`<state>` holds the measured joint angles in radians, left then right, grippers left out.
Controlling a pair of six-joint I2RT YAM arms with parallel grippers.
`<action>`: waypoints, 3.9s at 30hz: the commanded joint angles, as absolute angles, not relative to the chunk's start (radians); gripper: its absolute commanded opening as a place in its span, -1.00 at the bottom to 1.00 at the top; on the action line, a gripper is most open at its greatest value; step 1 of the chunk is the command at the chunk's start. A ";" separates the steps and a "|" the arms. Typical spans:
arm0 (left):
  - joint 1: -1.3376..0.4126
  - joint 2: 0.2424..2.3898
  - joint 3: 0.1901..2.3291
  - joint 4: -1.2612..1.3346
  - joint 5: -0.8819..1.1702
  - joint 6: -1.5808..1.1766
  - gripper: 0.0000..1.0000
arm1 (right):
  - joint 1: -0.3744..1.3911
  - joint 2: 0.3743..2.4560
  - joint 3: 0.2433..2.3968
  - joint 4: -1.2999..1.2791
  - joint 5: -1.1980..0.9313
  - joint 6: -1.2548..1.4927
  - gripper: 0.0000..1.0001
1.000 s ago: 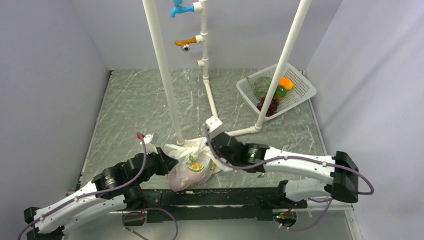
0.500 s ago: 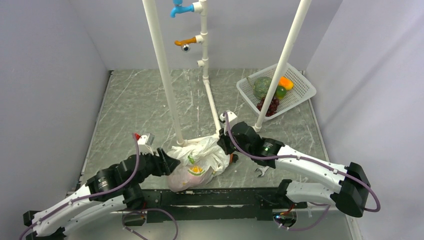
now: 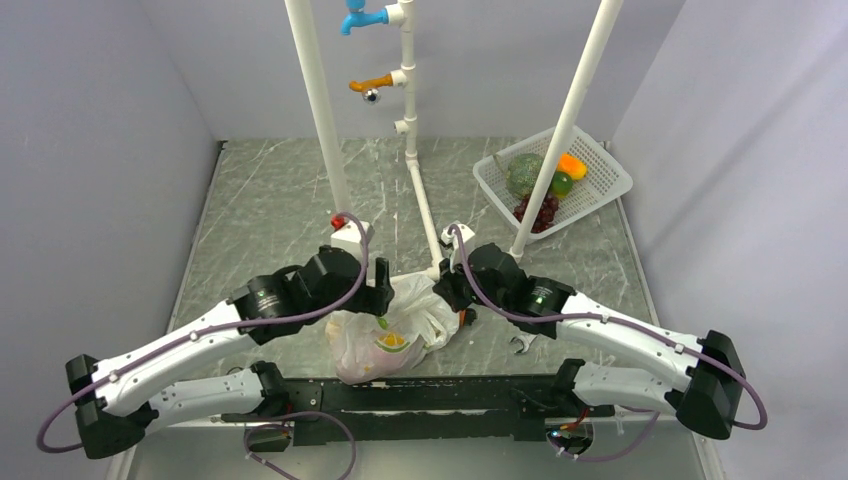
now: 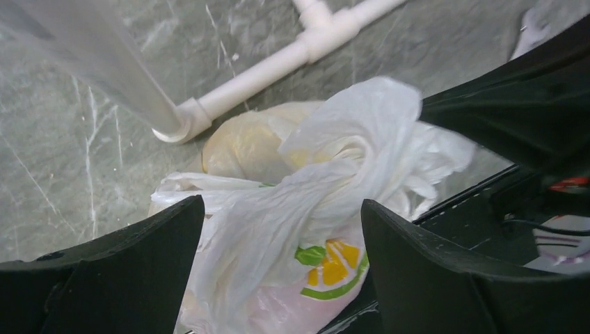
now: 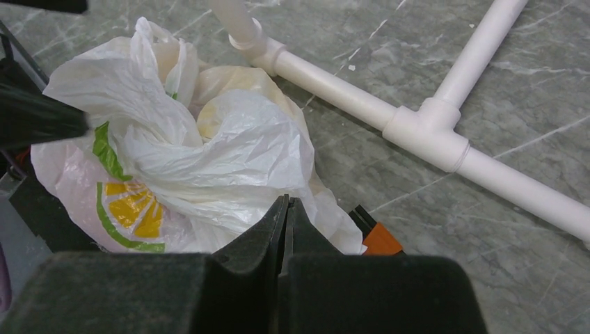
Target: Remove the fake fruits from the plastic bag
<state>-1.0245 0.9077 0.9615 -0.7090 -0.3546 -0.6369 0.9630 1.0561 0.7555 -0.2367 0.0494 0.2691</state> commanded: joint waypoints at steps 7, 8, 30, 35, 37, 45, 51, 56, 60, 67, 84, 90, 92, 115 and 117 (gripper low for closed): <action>-0.943 0.900 0.781 -0.503 -0.206 -0.625 0.50 | 0.965 1.028 0.763 -0.239 0.033 0.247 -1.00; -0.939 0.903 0.778 -0.495 -0.198 -0.625 0.45 | 0.966 1.032 0.767 -0.239 0.032 0.247 -1.00; -0.856 0.502 0.638 -0.625 -0.378 -0.743 -1.00 | 0.959 0.893 0.640 -0.188 0.222 0.433 -1.00; -0.856 0.286 0.513 -0.515 -0.306 -0.800 -1.00 | 0.959 0.968 0.719 -0.200 0.101 0.349 -1.00; -0.857 0.253 0.484 -0.483 -0.281 -0.813 -1.00 | 0.965 1.007 0.770 -0.219 0.062 0.295 -0.99; -0.856 0.414 0.551 -0.531 -0.245 -0.785 -1.00 | 1.158 1.090 0.965 -0.265 0.143 0.137 -0.15; -0.857 0.507 0.578 -0.493 -0.204 -0.773 -1.00 | 1.309 1.223 1.056 -0.316 0.296 0.047 0.32; -0.857 0.484 0.554 -0.499 -0.214 -0.782 -1.00 | 1.322 1.327 1.054 -0.314 0.445 0.043 0.50; -0.856 0.465 0.549 -0.534 -0.233 -0.785 -1.00 | 1.338 1.408 1.087 -0.360 0.541 0.048 0.50; -0.856 0.430 0.548 -0.588 -0.270 -0.792 -1.00 | 1.340 1.337 1.020 -0.296 0.717 0.114 -0.30; -0.857 0.305 0.568 -0.714 -0.328 -0.808 -1.00 | 0.947 1.001 0.745 -0.211 0.116 0.332 -1.00; -0.856 0.330 0.595 -0.672 -0.278 -0.784 -1.00 | 0.947 1.044 0.805 -0.192 -0.059 0.247 -0.03; -0.857 0.361 0.603 -0.656 -0.255 -0.776 -1.00 | 0.957 1.071 0.840 -0.208 -0.073 0.220 0.32; -0.856 0.385 0.578 -0.637 -0.241 -0.787 -1.00 | 1.235 1.228 1.034 -0.282 0.472 0.102 0.09; -0.856 0.382 0.580 -0.645 -0.247 -0.787 -1.00 | 1.230 1.175 0.992 -0.251 0.468 0.105 -0.25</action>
